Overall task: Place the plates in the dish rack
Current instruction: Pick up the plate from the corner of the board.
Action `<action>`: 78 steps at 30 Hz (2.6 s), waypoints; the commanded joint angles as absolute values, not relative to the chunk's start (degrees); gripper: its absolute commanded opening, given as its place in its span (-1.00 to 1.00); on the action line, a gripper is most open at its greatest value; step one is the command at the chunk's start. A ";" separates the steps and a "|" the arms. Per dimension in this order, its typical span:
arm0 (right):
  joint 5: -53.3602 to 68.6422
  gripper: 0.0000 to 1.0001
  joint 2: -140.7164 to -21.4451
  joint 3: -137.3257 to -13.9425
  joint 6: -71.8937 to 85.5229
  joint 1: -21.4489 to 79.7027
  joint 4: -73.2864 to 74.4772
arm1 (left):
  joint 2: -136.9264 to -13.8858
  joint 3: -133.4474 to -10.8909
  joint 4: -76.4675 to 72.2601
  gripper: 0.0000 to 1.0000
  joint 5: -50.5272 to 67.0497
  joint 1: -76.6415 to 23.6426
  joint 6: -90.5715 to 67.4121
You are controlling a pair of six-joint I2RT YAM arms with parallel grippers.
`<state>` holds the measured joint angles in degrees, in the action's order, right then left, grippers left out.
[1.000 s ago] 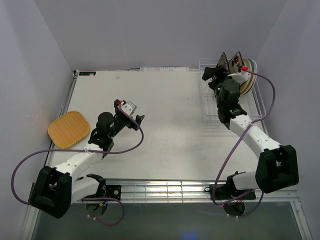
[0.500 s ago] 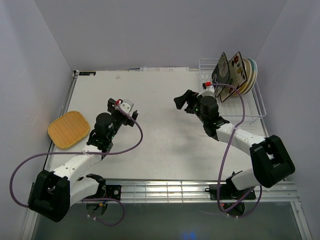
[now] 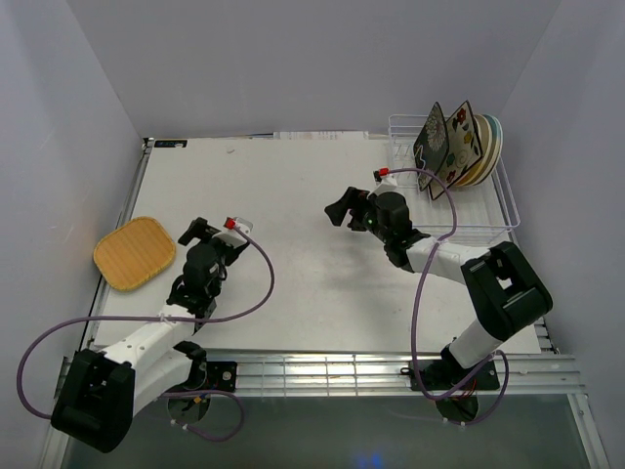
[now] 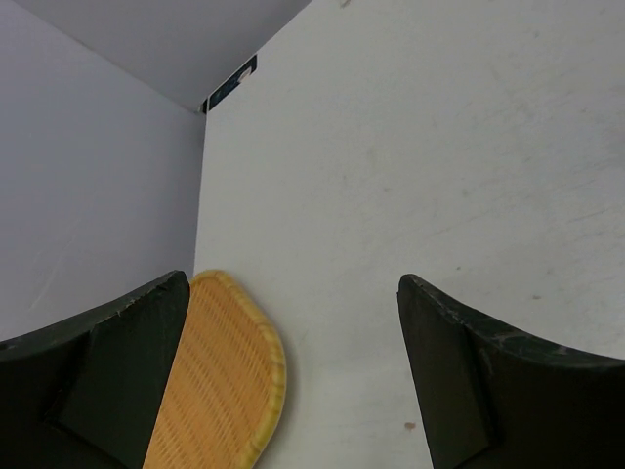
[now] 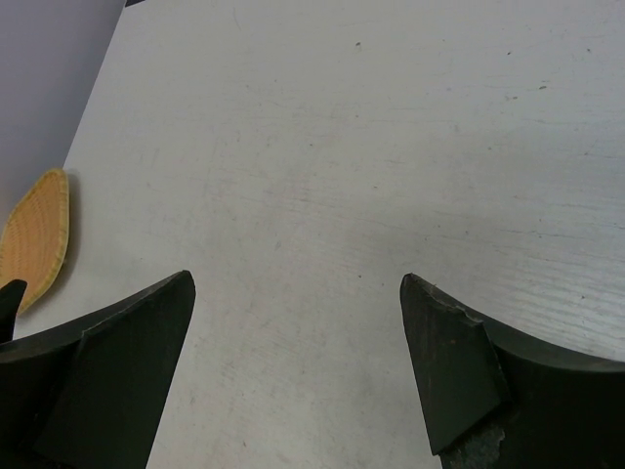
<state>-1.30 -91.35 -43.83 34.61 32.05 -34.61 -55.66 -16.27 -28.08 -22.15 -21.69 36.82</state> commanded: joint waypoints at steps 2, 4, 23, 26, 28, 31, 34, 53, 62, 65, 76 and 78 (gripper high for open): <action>-0.62 0.83 -91.58 -46.32 33.22 32.43 -37.62 | -52.47 -12.93 -28.30 0.96 -31.55 -19.34 44.55; -0.62 0.83 -91.93 -46.32 33.13 32.43 -37.62 | -52.03 -12.22 -28.21 0.96 -31.99 -17.24 46.92; 3.86 0.85 -94.30 -48.16 34.10 32.43 -38.58 | -56.07 -9.67 -18.46 0.96 -26.90 -6.51 51.15; 4.74 0.85 -95.10 -48.51 34.36 32.43 -38.76 | -57.91 -9.84 -19.33 0.96 -25.41 -4.75 51.59; 4.75 0.85 -95.01 -48.43 34.37 32.61 -38.93 | -59.23 -10.02 -19.95 0.96 -24.61 -3.26 51.94; 4.57 0.85 -94.83 -48.25 34.37 32.52 -39.02 | -61.34 -10.37 -20.92 0.96 -22.68 -0.97 52.73; 4.31 0.85 -94.48 -47.99 34.28 32.52 -39.02 | -64.23 -10.46 -23.11 0.96 -21.80 0.96 53.79; 5.10 0.86 -95.10 -48.08 35.42 32.70 -40.17 | -82.70 -9.23 -46.04 0.96 -17.67 9.93 62.75; 5.10 0.85 -94.92 -47.81 35.51 32.78 -40.43 | -87.44 -7.91 -52.81 0.60 -16.35 11.78 66.27; 5.01 0.86 -94.92 -47.81 35.60 32.78 -40.52 | -87.71 -6.95 -54.31 0.37 -15.91 11.78 66.71; 5.36 0.86 -95.27 -47.90 35.86 32.96 -41.31 | -80.35 -4.31 -54.23 -0.88 -14.06 11.78 67.41; 5.45 0.85 -95.36 -47.99 35.86 33.05 -41.31 | -78.41 -4.04 -53.53 -0.93 -13.89 11.78 67.76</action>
